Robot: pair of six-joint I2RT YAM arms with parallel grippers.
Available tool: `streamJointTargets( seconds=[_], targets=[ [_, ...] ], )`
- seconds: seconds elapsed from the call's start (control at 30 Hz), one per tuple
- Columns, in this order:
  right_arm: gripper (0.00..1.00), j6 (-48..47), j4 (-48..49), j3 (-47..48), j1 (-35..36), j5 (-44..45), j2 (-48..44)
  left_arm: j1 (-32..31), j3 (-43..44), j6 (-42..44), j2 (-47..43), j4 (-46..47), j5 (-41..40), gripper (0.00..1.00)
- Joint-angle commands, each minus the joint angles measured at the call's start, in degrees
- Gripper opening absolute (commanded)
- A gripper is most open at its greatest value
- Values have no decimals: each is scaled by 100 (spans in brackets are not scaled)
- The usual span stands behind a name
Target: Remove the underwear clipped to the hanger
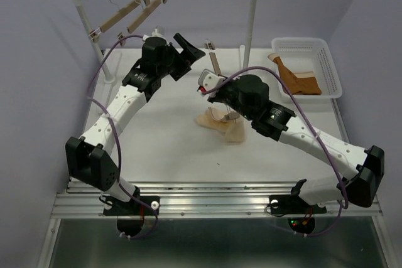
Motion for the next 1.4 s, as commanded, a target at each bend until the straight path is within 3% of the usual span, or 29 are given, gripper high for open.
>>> streamJointTargets(
  seconds=[0.0, 0.27, 0.5, 0.63, 0.9, 1.1, 1.23, 1.27, 1.37],
  targets=[
    [1, 1091, 511, 434, 59, 629, -42, 4, -254, 220, -707, 367, -365, 99],
    [1, 2349, 441, 874, 6, 1332, 212, 83, -1413, 474, -1814, 842, -552, 99],
    [1, 3053, 71, 1304, -46, 1571, 485, 4, -2514, 1257, -2431, 1949, 748, 99],
    [1, 3282, -174, 1454, -46, 1571, 634, -495, -2470, 1757, -2221, 2081, 1127, 99],
    [1, 3519, -254, 1568, -46, 1685, 731, -1042, -2040, 2242, -1773, 1942, 988, 99],
    [1, 3704, -315, 1656, -46, 1765, 740, -1464, -1618, 2637, -1473, 1080, -277, 97],
    [1, 3906, -351, 1656, -46, 1791, 731, -1700, -1460, 2681, -1377, 992, -778, 80],
    [1, 3985, -377, 1674, -46, 1843, 740, -1745, -1433, 2707, -1359, 992, -867, 69],
    [1, 4169, -377, 1700, -46, 1975, 793, -1921, -1415, 2778, -1359, 983, -1305, 52]
  ],
)
